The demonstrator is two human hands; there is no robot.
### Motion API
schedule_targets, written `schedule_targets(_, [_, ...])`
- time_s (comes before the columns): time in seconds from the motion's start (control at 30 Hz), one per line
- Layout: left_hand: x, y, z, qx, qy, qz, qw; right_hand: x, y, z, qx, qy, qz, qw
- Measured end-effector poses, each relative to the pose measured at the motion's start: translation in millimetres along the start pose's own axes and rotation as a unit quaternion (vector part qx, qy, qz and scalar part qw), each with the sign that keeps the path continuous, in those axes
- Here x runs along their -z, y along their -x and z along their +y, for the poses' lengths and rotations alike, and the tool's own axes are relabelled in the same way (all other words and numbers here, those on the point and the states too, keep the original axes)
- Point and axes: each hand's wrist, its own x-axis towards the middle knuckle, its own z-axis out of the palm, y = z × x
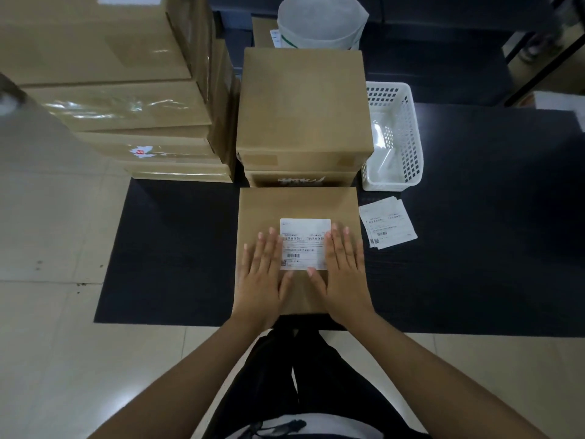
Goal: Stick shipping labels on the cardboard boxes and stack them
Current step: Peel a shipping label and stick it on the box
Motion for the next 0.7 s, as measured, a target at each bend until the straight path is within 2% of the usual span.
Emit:
schedule_targets(0.07, [-4.4, 8.5, -1.4, -0.144, -0.025, -0.029, 0.989, -1.2, 3.5, 6.3, 0.135, 0.006, -0.025, 0.991])
schedule_targets(0.1, [-6.4, 10.2, -2.5, -0.180, -0.035, -0.040, 0.982, -2.2, 4.6, 9.2, 0.181, 0.011, -0.036, 0.983])
schedule_targets(0.17, [-8.8, 10.5, -4.2, -0.178, -0.045, -0.051, 0.982, -4.3, 4.1, 12.8, 0.200, 0.027, -0.043, 0.978])
schedule_targets(0.33, [-6.4, 12.8, 0.9, -0.145, -0.059, -0.042, 0.987, -1.6, 7.3, 7.8, 0.164, 0.058, -0.041, 0.984])
schedule_targets(0.4, [-3.7, 14.7, 3.0, -0.055, -0.042, -0.032, 0.997, -1.4, 11.6, 5.1, 0.104, 0.049, -0.030, 0.993])
schedule_targets(0.5, [-1.2, 15.6, 7.9, 0.065, -0.019, -0.015, 0.998, -2.2, 17.8, 0.6, -0.051, 0.026, 0.000, 0.998])
schedule_targets(0.57, [-0.7, 16.5, 11.0, 0.079, -0.013, -0.015, 0.997, -3.0, 20.2, -1.3, -0.090, 0.016, 0.010, 0.996])
schedule_targets(0.7, [-1.7, 15.9, 10.2, 0.079, -0.026, -0.026, 0.996, -4.6, 19.5, -3.0, -0.095, 0.009, 0.007, 0.995])
